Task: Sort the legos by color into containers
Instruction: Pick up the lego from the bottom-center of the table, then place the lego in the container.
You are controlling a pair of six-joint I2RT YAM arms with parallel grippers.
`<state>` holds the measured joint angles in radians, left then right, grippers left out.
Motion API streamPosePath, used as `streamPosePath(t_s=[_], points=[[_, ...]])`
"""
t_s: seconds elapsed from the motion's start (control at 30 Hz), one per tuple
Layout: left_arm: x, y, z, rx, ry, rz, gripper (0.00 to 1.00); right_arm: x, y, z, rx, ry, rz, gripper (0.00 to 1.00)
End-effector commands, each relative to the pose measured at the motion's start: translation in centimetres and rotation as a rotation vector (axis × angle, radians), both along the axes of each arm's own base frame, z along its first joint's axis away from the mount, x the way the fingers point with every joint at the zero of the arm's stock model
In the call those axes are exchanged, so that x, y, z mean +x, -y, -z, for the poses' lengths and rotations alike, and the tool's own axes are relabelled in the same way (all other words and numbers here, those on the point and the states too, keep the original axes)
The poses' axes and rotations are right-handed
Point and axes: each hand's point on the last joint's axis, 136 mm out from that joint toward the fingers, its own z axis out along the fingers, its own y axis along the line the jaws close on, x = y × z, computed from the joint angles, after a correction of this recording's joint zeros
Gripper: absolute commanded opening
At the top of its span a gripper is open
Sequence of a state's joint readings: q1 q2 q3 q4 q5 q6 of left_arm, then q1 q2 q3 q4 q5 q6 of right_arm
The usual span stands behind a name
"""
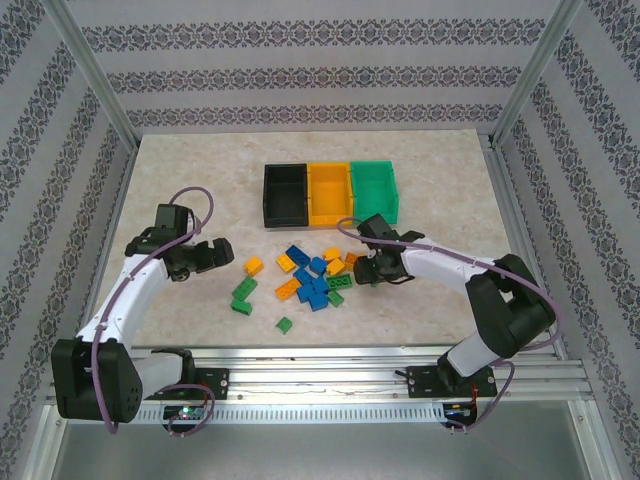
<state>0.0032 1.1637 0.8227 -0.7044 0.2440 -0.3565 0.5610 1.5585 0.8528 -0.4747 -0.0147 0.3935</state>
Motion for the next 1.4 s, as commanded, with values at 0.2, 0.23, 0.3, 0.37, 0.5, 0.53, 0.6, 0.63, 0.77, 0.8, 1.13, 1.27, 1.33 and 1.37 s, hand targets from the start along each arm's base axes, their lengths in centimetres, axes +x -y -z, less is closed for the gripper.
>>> streamPosePath(t_s=[0.2,0.23,0.3,0.37,0.5,0.53,0.6,0.63,0.77,0.8,1.13,1.27,1.33,1.37], points=[[0.8,-0.1,0.4,-0.013,-0.016,-0.002,0.99,-1.1,-1.0,0.8,-0.027,-0.057,-0.043,0.25],[0.8,-0.1,0.4,-0.011,-0.019,-0.001,0.99,-1.1,-1.0,0.8,-0.028,-0.059,-0.045,0.24],[0.8,-0.2,0.3,-0.007,-0.016,0.001,0.99,-1.0,-1.3,0.5,-0.016,-0.054,-0.049,0.16],[0.8,-0.3,0.2,0.004,-0.008,0.000,0.99,-0.9,-2.1,-0.3,0.022,-0.046,-0.059,0.15],[0.9,-0.5,-0.1,0.015,0.000,0.003,0.99,-0.2,-3.9,-4.0,0.118,0.018,-0.069,0.15],[0.8,-0.5,0.0,0.015,-0.003,0.003,0.99,0.1,-4.1,-5.0,0.140,0.044,-0.069,0.14],[0.9,-0.4,-0.2,0.011,0.004,0.003,0.99,1.3,-4.7,-7.3,0.185,0.109,-0.067,0.14],[0.9,-0.4,-0.1,0.008,0.005,0.002,0.99,2.0,-4.9,-8.2,0.203,0.136,-0.064,0.14],[1.2,0.4,-0.2,-0.044,0.015,0.005,0.99,6.8,-5.6,-11.1,0.284,0.223,-0.017,0.15],[1.2,0.7,-0.2,-0.061,0.013,0.013,0.99,8.2,-5.9,-11.6,0.293,0.229,-0.013,0.15],[0.3,0.3,-0.1,-0.014,-0.014,0.059,0.99,20.0,-8.8,-9.3,0.316,0.164,0.005,0.18],[-0.5,-0.2,0.6,0.016,-0.050,0.058,0.99,20.9,-9.3,-8.6,0.339,0.146,0.006,0.23],[-0.2,0.4,0.5,-0.017,-0.039,0.060,1.00,20.7,-9.4,-8.6,0.341,0.148,0.000,0.35],[0.0,0.5,0.5,-0.026,-0.037,0.059,0.99,20.4,-9.4,-8.7,0.345,0.153,-0.003,0.39]])
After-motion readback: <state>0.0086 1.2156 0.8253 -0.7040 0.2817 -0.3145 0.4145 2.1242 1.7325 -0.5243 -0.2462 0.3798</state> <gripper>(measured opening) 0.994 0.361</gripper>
